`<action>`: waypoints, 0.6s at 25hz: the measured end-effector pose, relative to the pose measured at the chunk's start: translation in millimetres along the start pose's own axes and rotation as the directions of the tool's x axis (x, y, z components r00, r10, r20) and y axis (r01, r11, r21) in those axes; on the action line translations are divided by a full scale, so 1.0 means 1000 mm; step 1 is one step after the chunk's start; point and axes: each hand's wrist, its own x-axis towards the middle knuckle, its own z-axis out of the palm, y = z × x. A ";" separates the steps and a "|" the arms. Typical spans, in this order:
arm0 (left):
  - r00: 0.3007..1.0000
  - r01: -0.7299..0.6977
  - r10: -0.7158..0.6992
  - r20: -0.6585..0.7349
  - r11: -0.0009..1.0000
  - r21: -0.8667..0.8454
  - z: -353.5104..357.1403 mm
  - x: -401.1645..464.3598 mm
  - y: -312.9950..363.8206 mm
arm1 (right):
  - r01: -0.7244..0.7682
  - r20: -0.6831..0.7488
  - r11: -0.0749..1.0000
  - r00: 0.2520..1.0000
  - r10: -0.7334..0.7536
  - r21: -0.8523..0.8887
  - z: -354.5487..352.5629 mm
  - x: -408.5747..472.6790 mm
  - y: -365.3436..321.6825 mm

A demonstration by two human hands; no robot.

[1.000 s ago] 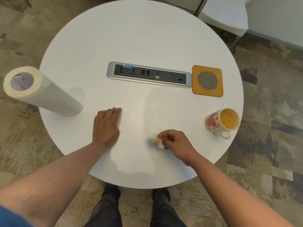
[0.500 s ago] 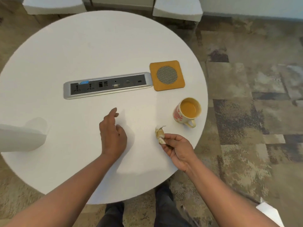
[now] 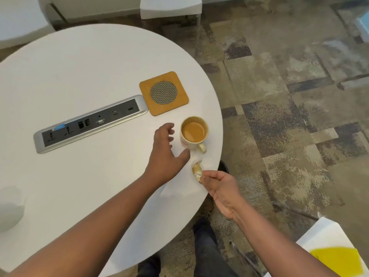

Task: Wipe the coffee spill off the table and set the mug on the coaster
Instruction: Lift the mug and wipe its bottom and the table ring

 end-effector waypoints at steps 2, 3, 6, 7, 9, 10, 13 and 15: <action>0.996 0.063 -0.064 -0.054 0.998 -0.020 0.016 -0.001 0.004 | 0.025 -0.029 0.999 0.999 -0.025 0.027 -0.007 0.005 -0.007; 0.994 0.081 -0.082 -0.069 0.997 -0.017 0.024 0.000 0.004 | 0.039 -0.042 0.999 0.998 -0.037 0.036 -0.011 0.008 -0.010; 0.991 0.079 -0.082 -0.105 0.996 -0.027 0.039 0.006 0.002 | 0.070 -0.074 0.995 0.995 -0.065 0.075 -0.021 0.019 -0.021; 0.990 0.075 -0.079 -0.113 0.996 -0.038 0.043 0.008 0.002 | 0.077 -0.076 0.994 0.995 -0.071 0.078 -0.023 0.022 -0.024; 0.989 0.074 -0.081 -0.123 0.995 -0.063 0.049 0.012 0.003 | 0.089 -0.072 0.994 0.994 -0.084 0.067 -0.027 0.029 -0.029; 0.988 0.082 -0.091 -0.127 0.994 -0.073 0.053 0.013 0.004 | 0.099 -0.068 0.993 0.993 -0.094 0.071 -0.028 0.032 -0.031; 0.979 0.117 -0.128 -0.161 0.990 -0.076 0.062 0.019 0.005 | 0.126 -0.066 0.986 0.991 -0.120 0.112 -0.026 0.038 -0.039; 0.968 0.129 -0.143 -0.204 0.988 -0.080 0.067 0.024 0.005 | 0.133 -0.064 0.984 0.990 -0.126 0.115 -0.025 0.042 -0.043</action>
